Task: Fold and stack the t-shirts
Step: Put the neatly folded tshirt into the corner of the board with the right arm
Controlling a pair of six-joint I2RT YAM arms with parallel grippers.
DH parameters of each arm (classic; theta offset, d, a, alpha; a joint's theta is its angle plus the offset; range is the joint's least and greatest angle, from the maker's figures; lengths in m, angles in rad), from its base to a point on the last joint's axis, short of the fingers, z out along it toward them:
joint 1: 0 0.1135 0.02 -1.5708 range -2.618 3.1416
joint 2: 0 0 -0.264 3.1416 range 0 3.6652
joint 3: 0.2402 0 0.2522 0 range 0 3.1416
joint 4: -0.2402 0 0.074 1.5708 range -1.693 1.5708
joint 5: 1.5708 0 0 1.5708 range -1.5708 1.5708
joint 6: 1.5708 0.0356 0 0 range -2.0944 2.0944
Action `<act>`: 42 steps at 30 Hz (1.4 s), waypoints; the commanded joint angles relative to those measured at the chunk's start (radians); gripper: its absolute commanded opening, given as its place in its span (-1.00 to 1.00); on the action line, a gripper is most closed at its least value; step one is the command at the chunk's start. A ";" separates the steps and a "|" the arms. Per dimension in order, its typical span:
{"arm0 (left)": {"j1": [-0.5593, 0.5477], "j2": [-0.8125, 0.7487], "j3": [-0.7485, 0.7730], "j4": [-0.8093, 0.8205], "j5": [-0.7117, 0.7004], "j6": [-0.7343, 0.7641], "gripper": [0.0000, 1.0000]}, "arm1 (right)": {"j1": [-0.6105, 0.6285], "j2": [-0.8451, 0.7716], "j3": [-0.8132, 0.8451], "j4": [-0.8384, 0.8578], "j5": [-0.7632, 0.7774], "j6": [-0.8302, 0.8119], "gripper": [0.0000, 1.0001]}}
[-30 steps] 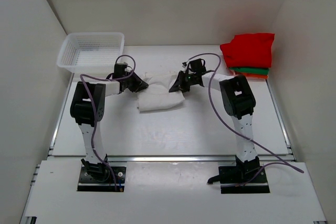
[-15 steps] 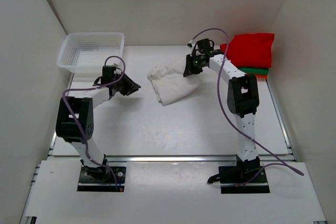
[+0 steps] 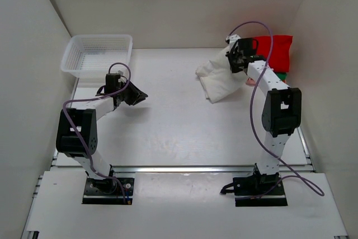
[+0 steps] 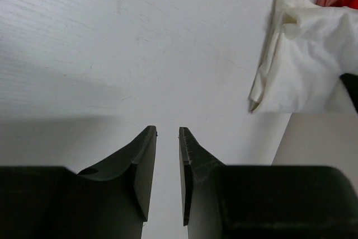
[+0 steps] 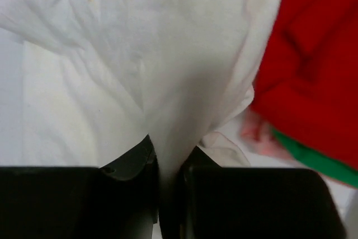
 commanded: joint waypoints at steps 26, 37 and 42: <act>-0.014 0.053 -0.017 0.076 0.013 0.014 -0.32 | -0.426 0.200 0.375 0.294 -0.048 0.124 -1.00; -0.009 0.063 -0.032 0.080 -0.001 0.026 -0.33 | -0.389 0.251 0.336 0.438 0.353 0.181 -1.00; -0.025 0.079 -0.025 0.076 0.000 0.025 -0.30 | -0.361 0.347 0.429 0.390 0.440 0.132 -0.99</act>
